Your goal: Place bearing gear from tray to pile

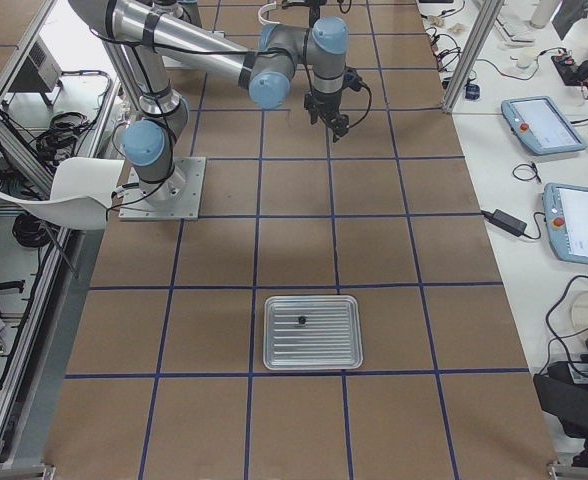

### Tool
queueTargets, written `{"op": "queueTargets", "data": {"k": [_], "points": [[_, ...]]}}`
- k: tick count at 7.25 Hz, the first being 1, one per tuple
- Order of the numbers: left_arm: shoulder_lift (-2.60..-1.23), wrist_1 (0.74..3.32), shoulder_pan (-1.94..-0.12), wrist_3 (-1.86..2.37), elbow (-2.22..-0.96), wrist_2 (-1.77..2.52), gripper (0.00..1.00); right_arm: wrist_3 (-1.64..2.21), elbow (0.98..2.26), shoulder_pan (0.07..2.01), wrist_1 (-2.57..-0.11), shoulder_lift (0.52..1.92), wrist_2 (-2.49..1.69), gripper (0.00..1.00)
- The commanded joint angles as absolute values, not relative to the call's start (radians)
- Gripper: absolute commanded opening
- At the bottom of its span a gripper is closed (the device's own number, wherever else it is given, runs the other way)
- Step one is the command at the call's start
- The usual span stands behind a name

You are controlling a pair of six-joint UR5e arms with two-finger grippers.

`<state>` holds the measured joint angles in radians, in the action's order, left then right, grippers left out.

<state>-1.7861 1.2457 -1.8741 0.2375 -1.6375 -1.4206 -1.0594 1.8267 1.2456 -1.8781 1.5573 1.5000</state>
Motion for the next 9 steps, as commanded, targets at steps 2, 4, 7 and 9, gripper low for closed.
{"op": "queueTargets", "data": {"k": [2, 4, 7, 9], "points": [[-1.978, 1.037, -1.979, 0.412, -1.638, -1.442, 1.0, -1.485, 1.827, 0.762, -1.891, 1.516, 1.528, 1.0], [-2.034, 1.011, -1.993, 0.431, -1.641, -1.52, 1.0, -1.706, 1.818, 0.623, -2.218, 1.27, 1.532, 1.0], [-2.084, 1.009, -1.994, 0.437, -1.641, -1.523, 1.0, -1.782, 1.766, 0.568, -2.334, 1.085, 1.532, 1.0], [-2.117, 0.993, -1.996, 0.437, -1.641, -1.537, 1.0, -1.807, 1.723, 0.557, -2.319, 1.031, 1.532, 0.94]]}}
